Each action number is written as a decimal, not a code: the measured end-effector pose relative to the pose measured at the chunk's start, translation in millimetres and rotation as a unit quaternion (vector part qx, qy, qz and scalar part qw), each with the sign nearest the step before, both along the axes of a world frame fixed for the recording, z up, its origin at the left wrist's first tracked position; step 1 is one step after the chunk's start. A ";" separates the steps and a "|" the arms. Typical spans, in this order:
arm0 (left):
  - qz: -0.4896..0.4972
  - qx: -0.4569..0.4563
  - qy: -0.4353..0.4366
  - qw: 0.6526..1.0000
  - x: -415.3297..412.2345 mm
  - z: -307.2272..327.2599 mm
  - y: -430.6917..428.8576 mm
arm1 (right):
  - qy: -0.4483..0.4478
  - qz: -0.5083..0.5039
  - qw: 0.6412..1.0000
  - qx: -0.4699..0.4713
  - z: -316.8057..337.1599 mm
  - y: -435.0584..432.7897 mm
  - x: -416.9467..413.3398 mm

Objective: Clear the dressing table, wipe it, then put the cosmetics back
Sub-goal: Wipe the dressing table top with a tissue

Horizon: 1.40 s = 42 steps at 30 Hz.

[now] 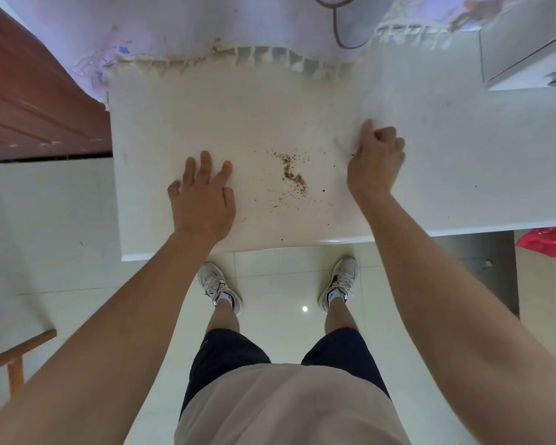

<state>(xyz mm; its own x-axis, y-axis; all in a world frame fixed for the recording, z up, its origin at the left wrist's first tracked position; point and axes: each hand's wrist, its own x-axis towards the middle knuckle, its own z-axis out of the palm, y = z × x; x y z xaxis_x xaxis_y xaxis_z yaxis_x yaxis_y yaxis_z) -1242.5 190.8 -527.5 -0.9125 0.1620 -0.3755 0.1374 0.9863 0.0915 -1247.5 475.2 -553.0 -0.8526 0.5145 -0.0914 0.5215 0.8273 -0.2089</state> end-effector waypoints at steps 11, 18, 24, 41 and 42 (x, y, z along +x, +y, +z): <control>0.010 0.012 -0.017 1.000 -2.3 5.0 2.6 | 0.120 0.142 0.968 -0.166 19.5 -54.2 12.1; 0.007 0.009 -0.011 1.000 -0.6 2.3 1.1 | 0.054 -0.039 0.995 -0.071 6.1 25.0 84.0; 0.012 0.016 -0.002 1.000 1.3 -1.4 0.1 | 0.034 0.049 0.998 -0.031 -11.8 -50.3 87.1; -0.007 0.018 0.013 1.000 5.3 -5.7 -6.2 | -0.043 0.000 0.999 -0.007 2.3 4.6 58.5; -0.010 0.018 0.014 1.000 5.4 -6.3 -6.7 | -0.056 0.022 0.998 0.007 0.9 -7.7 55.6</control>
